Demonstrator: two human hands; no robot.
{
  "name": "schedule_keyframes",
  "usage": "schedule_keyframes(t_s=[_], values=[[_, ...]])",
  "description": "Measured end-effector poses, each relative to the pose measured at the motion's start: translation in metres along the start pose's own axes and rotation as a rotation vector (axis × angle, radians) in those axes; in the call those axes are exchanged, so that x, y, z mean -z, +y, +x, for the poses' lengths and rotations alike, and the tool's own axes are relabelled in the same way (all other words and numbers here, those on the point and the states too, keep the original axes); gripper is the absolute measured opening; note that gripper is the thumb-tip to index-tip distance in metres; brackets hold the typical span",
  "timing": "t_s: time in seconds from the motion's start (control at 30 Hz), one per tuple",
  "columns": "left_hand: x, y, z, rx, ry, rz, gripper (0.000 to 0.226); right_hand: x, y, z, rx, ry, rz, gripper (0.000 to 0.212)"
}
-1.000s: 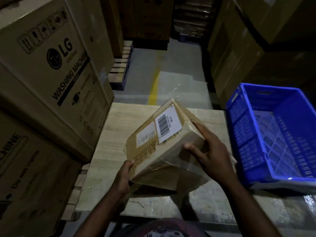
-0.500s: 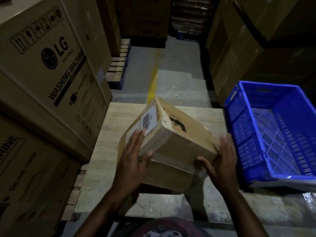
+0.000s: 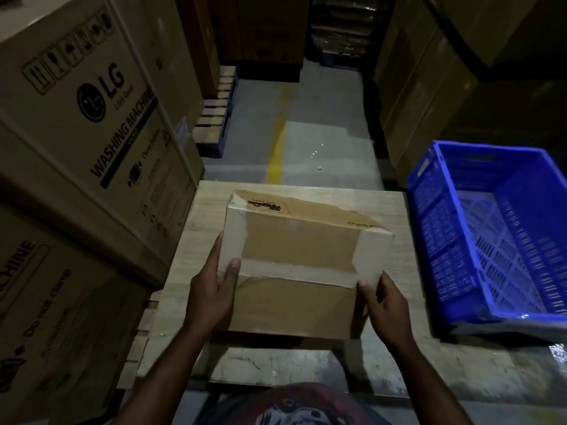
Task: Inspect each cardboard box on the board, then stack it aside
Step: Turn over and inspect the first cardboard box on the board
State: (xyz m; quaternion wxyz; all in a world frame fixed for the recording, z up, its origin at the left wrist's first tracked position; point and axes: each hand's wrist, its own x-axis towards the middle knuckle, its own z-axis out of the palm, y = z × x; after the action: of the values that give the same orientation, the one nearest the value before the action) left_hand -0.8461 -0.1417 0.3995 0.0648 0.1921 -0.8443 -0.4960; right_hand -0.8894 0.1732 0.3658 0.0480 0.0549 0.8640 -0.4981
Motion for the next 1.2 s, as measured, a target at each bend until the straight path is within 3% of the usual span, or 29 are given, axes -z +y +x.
schedule_keyframes(t_s=[0.13, 0.3, 0.53, 0.77, 1.2], values=[[-0.018, -0.002, -0.003, 0.054, -0.014, 0.015, 0.062, 0.01, -0.004, 0.004, 0.0, 0.118, -0.047, 0.035], [-0.023, -0.015, -0.001, 0.091, -0.15, 0.076, 0.075, 0.014, -0.003, 0.004, -0.02, 0.188, -0.169, 0.035], [-0.042, -0.039, 0.003, 0.106, -0.192, 0.123, 0.087, 0.004, 0.004, 0.008, -0.034, -0.017, -0.229, 0.057], [-0.068, -0.044, 0.017, 0.061, -0.098, 0.212, 0.081, -0.018, 0.022, 0.032, -0.078, 0.015, -0.285, 0.077], [-0.075, -0.049, 0.034, 0.032, -0.076, 0.295, 0.074, -0.028, 0.026, 0.052, -0.056, 0.056, -0.291, 0.066]])
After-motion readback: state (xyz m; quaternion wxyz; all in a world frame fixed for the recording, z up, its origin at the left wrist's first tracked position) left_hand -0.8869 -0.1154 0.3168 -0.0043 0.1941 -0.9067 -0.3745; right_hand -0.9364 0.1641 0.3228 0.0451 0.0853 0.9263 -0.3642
